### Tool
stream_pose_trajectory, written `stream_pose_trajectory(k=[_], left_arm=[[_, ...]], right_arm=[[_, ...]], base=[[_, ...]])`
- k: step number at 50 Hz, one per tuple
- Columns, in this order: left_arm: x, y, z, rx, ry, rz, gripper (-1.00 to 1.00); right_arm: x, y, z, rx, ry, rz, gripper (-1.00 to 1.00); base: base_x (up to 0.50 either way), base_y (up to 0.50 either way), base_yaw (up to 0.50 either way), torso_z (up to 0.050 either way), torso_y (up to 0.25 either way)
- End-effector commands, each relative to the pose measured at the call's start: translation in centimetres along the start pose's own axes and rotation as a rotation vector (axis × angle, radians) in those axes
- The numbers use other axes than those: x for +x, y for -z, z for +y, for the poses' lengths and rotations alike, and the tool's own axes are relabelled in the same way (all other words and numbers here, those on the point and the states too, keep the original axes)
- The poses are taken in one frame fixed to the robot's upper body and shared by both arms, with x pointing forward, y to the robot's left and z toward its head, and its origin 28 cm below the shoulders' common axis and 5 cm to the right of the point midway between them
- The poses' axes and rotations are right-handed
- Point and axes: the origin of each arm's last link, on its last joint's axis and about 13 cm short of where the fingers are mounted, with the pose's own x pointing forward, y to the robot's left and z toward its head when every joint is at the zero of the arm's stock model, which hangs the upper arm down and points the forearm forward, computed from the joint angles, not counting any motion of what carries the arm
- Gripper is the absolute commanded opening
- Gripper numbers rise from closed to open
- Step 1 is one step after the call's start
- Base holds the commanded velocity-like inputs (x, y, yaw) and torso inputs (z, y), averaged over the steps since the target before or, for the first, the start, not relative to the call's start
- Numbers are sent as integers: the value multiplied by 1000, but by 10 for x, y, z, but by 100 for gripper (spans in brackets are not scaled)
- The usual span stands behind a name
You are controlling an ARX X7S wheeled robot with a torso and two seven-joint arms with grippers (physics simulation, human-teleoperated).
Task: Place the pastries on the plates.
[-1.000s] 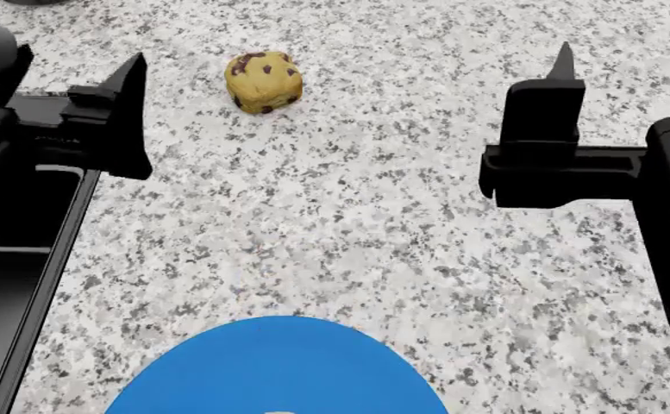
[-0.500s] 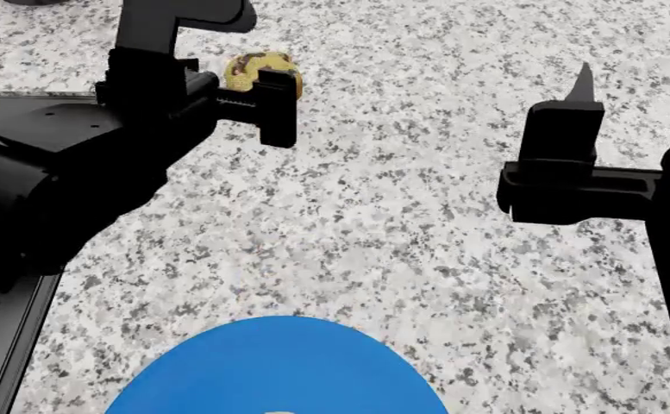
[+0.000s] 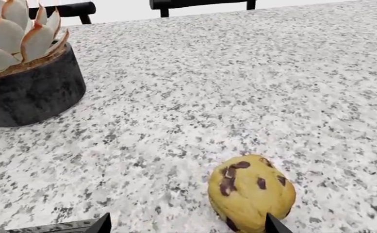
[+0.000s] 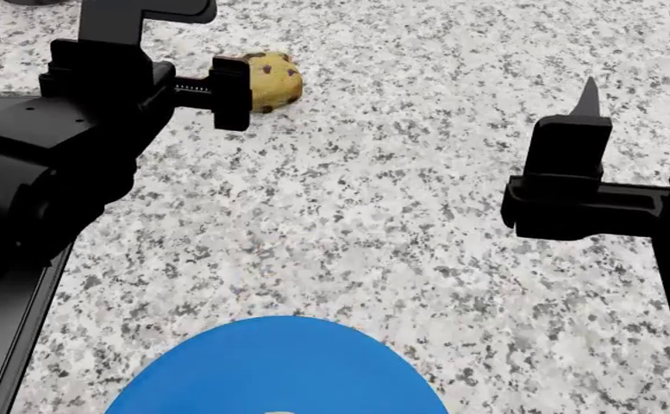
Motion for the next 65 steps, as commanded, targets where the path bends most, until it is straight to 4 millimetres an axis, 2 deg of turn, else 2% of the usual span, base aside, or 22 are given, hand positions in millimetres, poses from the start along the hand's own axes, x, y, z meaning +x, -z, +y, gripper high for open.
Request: stream_pose_trajectory(k=[1, 11, 20, 35, 47, 53, 65], left_arm=[[1, -5, -11, -24, 60, -44, 100], [-1, -3, -19, -12, 104, -39, 100], [0, 0, -18, -11, 82, -31, 100], [-5, -23, -25, 25, 130, -76, 100], [-5, -17, -28, 26, 121, -55, 100], [-5, -17, -28, 32, 120, -60, 100], [-7, -30, -30, 43, 146, -95, 100]], right_arm=[[-2, -3, 4, 1, -51, -23, 100], [-3, -3, 3, -2, -52, -22, 100], [-2, -3, 2, -1, -53, -19, 100], [-2, -3, 2, 1, -55, -21, 100], [-5, -1, 0, 6, -48, -13, 100], [-6, 0, 0, 9, -48, -9, 100], [-6, 2, 0, 16, -46, -5, 100]], base=[[0, 0, 0, 0, 0], [0, 0, 0, 0, 0], [0, 0, 0, 0, 0], [0, 0, 0, 0, 0], [0, 0, 0, 0, 0], [0, 0, 0, 22, -177], [0, 0, 0, 11, -77]])
